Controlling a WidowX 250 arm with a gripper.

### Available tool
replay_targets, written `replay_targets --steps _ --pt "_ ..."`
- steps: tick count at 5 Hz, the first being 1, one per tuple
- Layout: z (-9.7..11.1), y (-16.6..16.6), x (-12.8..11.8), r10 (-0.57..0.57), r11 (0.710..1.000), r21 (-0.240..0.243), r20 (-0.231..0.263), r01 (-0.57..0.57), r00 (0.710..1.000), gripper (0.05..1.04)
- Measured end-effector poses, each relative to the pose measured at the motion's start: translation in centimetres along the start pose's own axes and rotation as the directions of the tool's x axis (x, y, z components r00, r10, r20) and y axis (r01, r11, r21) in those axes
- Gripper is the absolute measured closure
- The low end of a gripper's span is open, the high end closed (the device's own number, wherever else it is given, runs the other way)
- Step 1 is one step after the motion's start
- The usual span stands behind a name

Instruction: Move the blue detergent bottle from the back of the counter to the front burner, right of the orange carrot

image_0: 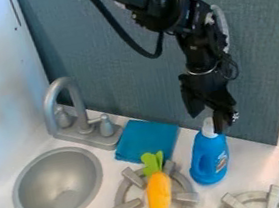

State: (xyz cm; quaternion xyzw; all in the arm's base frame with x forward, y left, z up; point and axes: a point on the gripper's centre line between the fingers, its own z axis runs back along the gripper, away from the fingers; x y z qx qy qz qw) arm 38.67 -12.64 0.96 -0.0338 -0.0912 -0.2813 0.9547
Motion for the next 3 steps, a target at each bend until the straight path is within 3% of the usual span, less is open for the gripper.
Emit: replay_targets --steps 2,3 --pt "-1.10 0.07 0.55 0.016 1.000 -0.025 -0.027 -0.016 1.000 0.647" --pt "-1.09 -0.11 0.59 0.026 0.999 -0.036 -0.025 -0.027 0.999 0.673"
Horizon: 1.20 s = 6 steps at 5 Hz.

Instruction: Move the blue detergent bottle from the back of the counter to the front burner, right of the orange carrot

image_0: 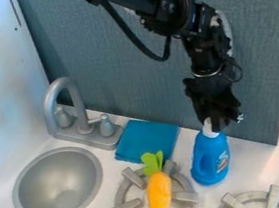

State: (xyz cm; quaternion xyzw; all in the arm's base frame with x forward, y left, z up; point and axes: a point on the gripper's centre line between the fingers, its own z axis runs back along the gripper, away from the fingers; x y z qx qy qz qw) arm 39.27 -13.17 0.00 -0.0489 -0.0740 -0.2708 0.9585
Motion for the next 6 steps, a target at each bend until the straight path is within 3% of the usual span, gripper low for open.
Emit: replay_targets --steps 2,3,4,5,6 --pt "-0.1 -0.3 -0.4 0.009 1.000 -0.021 -0.003 -0.009 1.000 0.673" --pt "1.1 -0.2 -1.5 0.027 0.998 -0.049 0.003 -0.027 1.000 0.673" --pt "4.6 -0.7 -2.2 0.015 0.999 -0.041 0.072 -0.012 0.997 0.673" --pt "6.4 -1.6 -3.5 0.005 0.999 -0.050 0.098 0.000 0.995 0.673" --pt "7.0 -2.3 -5.5 0.002 0.998 -0.056 0.099 0.003 0.995 0.673"
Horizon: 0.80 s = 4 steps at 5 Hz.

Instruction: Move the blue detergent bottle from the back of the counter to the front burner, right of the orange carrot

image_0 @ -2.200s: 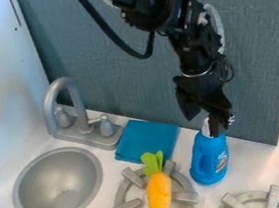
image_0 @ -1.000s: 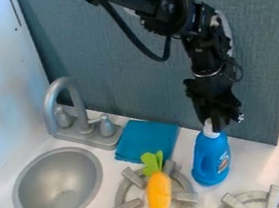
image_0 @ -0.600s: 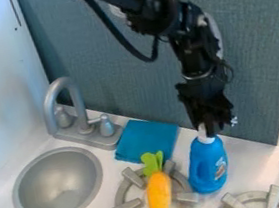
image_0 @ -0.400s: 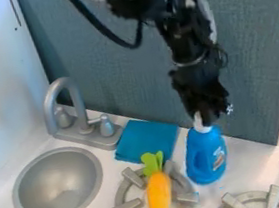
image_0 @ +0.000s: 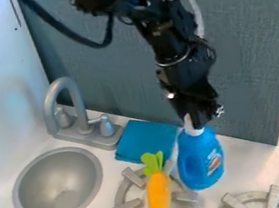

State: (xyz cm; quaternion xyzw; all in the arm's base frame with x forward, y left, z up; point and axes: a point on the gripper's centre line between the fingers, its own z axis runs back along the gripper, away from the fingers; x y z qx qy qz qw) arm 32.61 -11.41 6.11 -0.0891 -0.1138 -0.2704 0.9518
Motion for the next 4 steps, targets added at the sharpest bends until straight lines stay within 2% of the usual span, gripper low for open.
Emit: replay_targets --steps 1,2,3,4 --pt "0.0 -1.0 -2.1 0.001 0.997 0.077 -0.047 0.003 0.999 0.673" --pt "0.7 -2.2 -3.6 0.001 0.992 0.124 -0.027 0.003 1.000 0.673" --pt "0.1 -3.4 -5.0 0.048 0.990 0.135 -0.002 -0.047 0.999 0.673" --pt "-0.5 -4.4 -5.3 0.160 0.977 0.135 0.034 -0.163 0.987 0.673"
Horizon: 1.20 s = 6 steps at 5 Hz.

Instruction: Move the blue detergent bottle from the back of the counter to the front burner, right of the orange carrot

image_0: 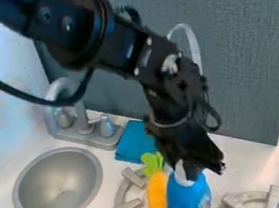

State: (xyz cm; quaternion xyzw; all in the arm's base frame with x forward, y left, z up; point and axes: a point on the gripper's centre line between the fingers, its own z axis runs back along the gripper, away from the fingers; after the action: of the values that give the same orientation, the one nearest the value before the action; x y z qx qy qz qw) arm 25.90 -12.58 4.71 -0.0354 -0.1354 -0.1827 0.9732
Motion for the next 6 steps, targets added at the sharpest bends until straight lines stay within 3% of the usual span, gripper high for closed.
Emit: replay_targets --steps 1,2,4,6 --pt "-0.4 -1.2 0.1 0.083 0.994 -0.079 0.033 -0.080 0.996 0.673" --pt "-1.3 -1.6 0.2 0.138 0.985 -0.114 0.049 -0.132 0.989 0.673" --pt "-2.4 -0.7 -0.5 0.174 0.984 -0.058 0.047 -0.171 0.984 0.673" --pt "-3.7 -0.6 -1.6 0.186 0.981 -0.046 -0.013 -0.187 0.982 0.673"
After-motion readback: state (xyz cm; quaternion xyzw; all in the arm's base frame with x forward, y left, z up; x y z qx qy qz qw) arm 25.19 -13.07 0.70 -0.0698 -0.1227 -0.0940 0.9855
